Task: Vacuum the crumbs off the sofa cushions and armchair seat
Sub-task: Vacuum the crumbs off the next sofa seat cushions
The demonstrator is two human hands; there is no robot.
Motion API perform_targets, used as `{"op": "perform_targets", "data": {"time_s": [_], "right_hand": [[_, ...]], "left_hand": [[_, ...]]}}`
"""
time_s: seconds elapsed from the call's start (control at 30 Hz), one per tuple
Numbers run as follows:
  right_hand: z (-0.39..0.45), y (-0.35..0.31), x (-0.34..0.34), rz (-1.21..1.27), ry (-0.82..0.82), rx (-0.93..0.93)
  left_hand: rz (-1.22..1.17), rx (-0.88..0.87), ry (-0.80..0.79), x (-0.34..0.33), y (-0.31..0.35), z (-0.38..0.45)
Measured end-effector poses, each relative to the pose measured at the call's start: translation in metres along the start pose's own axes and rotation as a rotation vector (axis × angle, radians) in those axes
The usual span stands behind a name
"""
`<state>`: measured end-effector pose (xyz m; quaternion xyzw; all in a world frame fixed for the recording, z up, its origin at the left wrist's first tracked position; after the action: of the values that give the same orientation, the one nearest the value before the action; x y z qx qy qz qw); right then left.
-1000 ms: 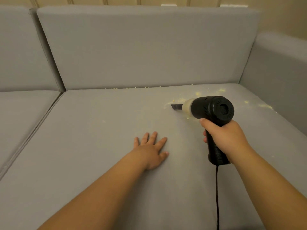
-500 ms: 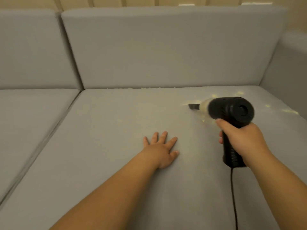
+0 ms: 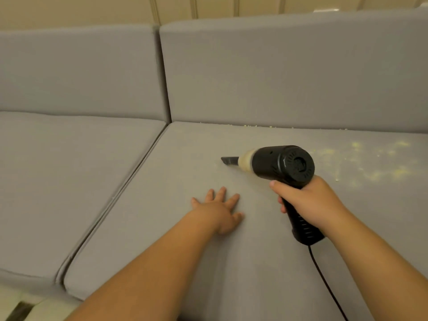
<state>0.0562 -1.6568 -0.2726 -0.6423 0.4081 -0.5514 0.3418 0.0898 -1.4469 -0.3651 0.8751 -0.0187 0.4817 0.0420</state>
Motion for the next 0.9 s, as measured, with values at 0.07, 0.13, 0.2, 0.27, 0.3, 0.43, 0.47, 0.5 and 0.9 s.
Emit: {"op": "perform_targets", "data": {"time_s": [0.07, 0.13, 0.2, 0.27, 0.3, 0.43, 0.47, 0.5, 0.9], "right_hand": [[0.0, -0.005, -0.007, -0.002, -0.054, 0.01], [0.001, -0.008, -0.009, -0.009, -0.094, 0.01], [0.003, -0.009, -0.008, -0.02, -0.086, 0.008], [0.01, -0.009, -0.011, -0.016, -0.041, 0.005], [0.013, -0.008, -0.013, -0.007, -0.01, -0.001], [0.033, -0.006, -0.032, 0.08, 0.076, -0.041], [0.038, -0.006, -0.038, 0.111, 0.086, -0.055], [0.042, -0.006, -0.045, 0.139, 0.093, -0.061], [0.029, -0.007, -0.059, -0.028, -0.028, 0.023]], "left_hand": [[-0.033, 0.051, 0.007, -0.001, -0.034, -0.008], [-0.05, 0.093, 0.018, -0.003, -0.064, -0.014], [-0.058, 0.117, 0.028, -0.005, -0.083, -0.018], [-0.058, 0.124, 0.041, -0.007, -0.095, -0.019], [-0.057, 0.12, 0.044, -0.007, -0.097, -0.018], [-0.061, 0.098, 0.054, -0.005, -0.095, -0.014], [-0.063, 0.085, 0.055, -0.004, -0.093, -0.013], [-0.063, 0.071, 0.057, -0.004, -0.091, -0.012], [-0.045, 0.003, 0.027, -0.001, -0.069, -0.014]]}}
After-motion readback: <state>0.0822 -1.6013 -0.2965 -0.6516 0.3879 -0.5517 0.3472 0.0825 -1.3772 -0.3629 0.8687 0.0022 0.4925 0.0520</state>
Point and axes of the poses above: each hand's wrist, its own z-axis towards the middle knuckle, its own x-axis out of the back of the hand, y = z × x, the point moved 2 cm from there along z, towards the middle knuckle
